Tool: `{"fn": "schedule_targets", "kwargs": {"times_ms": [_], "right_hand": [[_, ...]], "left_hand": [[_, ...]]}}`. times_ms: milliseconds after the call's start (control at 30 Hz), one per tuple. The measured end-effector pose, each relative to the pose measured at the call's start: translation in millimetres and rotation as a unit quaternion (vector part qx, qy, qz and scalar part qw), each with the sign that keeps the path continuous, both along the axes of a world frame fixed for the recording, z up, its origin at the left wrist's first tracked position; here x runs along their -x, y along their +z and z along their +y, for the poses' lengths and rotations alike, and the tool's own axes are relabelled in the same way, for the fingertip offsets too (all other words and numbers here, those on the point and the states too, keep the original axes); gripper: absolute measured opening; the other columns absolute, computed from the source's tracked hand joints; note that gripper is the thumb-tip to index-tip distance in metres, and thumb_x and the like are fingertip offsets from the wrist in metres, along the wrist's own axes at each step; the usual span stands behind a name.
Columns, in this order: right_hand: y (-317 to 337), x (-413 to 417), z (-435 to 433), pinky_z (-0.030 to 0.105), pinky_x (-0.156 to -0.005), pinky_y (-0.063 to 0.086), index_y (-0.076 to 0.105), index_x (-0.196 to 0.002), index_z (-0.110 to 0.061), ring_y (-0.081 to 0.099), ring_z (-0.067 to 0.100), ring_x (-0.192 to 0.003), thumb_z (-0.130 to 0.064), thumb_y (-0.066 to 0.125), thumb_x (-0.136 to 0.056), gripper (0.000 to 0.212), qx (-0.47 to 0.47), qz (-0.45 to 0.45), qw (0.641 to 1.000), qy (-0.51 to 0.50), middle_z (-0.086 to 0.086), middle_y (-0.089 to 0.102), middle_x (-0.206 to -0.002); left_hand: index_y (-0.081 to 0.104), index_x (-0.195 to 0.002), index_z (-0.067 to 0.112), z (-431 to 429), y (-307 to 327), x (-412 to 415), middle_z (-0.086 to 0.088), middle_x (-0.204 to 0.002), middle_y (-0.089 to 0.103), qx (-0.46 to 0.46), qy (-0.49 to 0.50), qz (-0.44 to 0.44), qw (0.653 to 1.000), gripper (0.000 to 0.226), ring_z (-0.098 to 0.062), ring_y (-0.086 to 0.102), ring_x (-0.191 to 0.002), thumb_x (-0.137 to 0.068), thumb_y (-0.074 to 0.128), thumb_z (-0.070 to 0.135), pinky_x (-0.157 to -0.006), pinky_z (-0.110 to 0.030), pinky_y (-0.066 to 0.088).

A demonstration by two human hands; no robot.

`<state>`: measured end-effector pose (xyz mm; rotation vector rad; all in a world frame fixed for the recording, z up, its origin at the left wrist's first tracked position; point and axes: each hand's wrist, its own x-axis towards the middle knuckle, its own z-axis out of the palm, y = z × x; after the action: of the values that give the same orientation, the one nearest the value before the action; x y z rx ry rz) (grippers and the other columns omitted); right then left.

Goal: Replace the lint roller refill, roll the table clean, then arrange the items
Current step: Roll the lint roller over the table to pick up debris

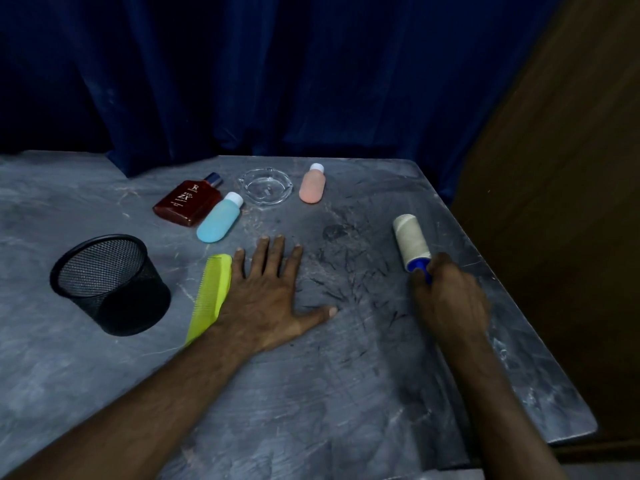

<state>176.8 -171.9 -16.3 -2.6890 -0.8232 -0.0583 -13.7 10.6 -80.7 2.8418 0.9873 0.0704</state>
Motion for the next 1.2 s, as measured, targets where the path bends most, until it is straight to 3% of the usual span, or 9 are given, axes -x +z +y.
{"fn": "schedule_targets", "kwargs": {"times_ms": [133, 433, 633, 733, 900, 1200], "right_hand": [[3.8, -13.7, -14.1, 0.044, -0.071, 0.054, 0.056, -0.117, -0.01, 0.062, 0.025, -0.081, -0.035, 0.053, -0.103, 0.029, -0.004, 0.014, 1.0, -0.014, 0.01, 0.064, -0.096], [7.0, -22.3, -28.7, 0.037, -0.062, 0.047, 0.059, -0.11, -0.008, 0.057, 0.024, -0.071, -0.034, 0.054, -0.103, 0.028, 0.019, -0.015, 0.998, -0.051, 0.008, 0.058, -0.085], [6.4, -4.7, -9.5, 0.041, -0.072, 0.052, 0.057, -0.119, -0.008, 0.062, 0.025, -0.083, -0.032, 0.053, -0.104, 0.028, 0.015, 0.002, 1.0, 0.007, 0.011, 0.063, -0.098], [5.5, 11.7, 7.6, 0.037, -0.072, 0.051, 0.055, -0.124, -0.013, 0.064, 0.023, -0.09, -0.035, 0.055, -0.102, 0.031, 0.014, 0.011, 1.0, 0.023, 0.011, 0.066, -0.109], [-0.2, 42.9, 34.7, 0.042, -0.081, 0.059, 0.056, -0.122, -0.016, 0.068, 0.023, -0.093, -0.04, 0.053, -0.102, 0.032, 0.006, -0.022, 0.998, 0.065, 0.007, 0.069, -0.111], [-8.5, 83.4, 62.8, 0.035, -0.079, 0.051, 0.056, -0.124, -0.015, 0.07, 0.026, -0.1, -0.036, 0.046, -0.102, 0.032, 0.006, -0.04, 0.991, 0.13, 0.006, 0.07, -0.116]], "left_hand": [[-0.003, -0.17, 0.031, 2.0, -2.0, 0.5, -0.005, -0.181, -0.008, -0.001, -0.004, -0.006, 1.0, 0.135, -0.028, -0.01, -0.167, -0.063, 0.002, 0.112, -0.13, -0.062, -0.006], [-0.007, -0.17, 0.033, 3.1, -2.6, 1.9, -0.005, -0.181, -0.01, 0.005, -0.011, -0.004, 1.0, 0.133, -0.028, -0.013, -0.166, -0.064, 0.005, 0.112, -0.13, -0.063, -0.007], [-0.008, -0.17, 0.032, 4.4, -3.4, -0.3, -0.006, -0.181, -0.011, 0.003, -0.011, 0.001, 1.0, 0.133, -0.029, -0.013, -0.166, -0.064, 0.003, 0.112, -0.129, -0.064, -0.007], [-0.009, -0.169, 0.032, 4.2, -2.4, -0.4, -0.006, -0.18, -0.012, 0.006, -0.012, 0.002, 1.0, 0.132, -0.029, -0.014, -0.166, -0.064, 0.003, 0.111, -0.129, -0.064, -0.007], [-0.008, -0.169, 0.032, 1.6, 1.8, 1.3, -0.006, -0.18, -0.013, 0.013, -0.008, 0.007, 1.0, 0.132, -0.029, -0.015, -0.166, -0.063, 0.005, 0.11, -0.129, -0.064, -0.008], [-0.008, -0.169, 0.03, 4.1, -2.2, -0.2, -0.008, -0.18, -0.014, 0.003, -0.01, 0.011, 1.0, 0.129, -0.031, -0.015, -0.166, -0.066, 0.016, 0.103, -0.129, -0.063, -0.011]]}}
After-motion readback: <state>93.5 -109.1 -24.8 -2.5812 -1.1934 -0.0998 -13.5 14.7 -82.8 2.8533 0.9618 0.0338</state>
